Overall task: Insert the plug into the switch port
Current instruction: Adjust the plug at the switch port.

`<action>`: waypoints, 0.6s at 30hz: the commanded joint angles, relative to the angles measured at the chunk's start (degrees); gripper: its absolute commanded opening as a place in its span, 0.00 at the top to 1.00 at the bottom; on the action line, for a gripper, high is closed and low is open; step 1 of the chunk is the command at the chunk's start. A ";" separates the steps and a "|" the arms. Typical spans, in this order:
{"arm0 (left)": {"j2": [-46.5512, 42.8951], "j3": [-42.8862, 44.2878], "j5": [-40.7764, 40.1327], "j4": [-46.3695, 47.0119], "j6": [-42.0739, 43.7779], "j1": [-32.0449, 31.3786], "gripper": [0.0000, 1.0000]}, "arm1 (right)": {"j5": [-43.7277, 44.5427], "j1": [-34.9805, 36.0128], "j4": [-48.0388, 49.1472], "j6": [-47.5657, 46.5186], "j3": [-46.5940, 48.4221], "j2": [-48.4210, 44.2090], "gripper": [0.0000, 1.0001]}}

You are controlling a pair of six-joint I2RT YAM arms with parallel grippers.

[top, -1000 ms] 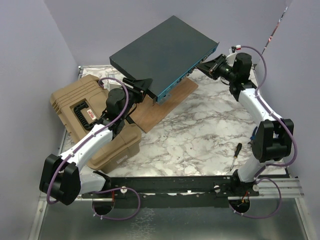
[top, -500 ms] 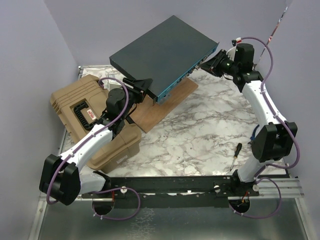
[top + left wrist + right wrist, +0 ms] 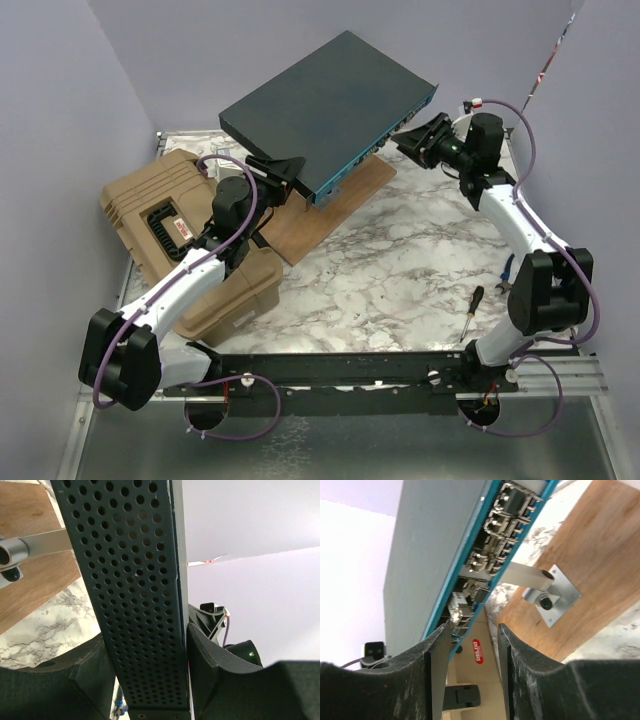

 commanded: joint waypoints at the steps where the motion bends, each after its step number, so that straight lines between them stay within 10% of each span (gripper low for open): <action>1: -3.86 -0.02 0.21 -2.33 2.67 -0.22 1.00 | -4.25 -0.18 12.37 7.01 -1.95 0.04 0.54; 18: -3.64 0.16 0.48 -2.00 2.29 -0.26 1.00 | -4.65 -0.18 23.40 13.90 -6.17 3.18 0.60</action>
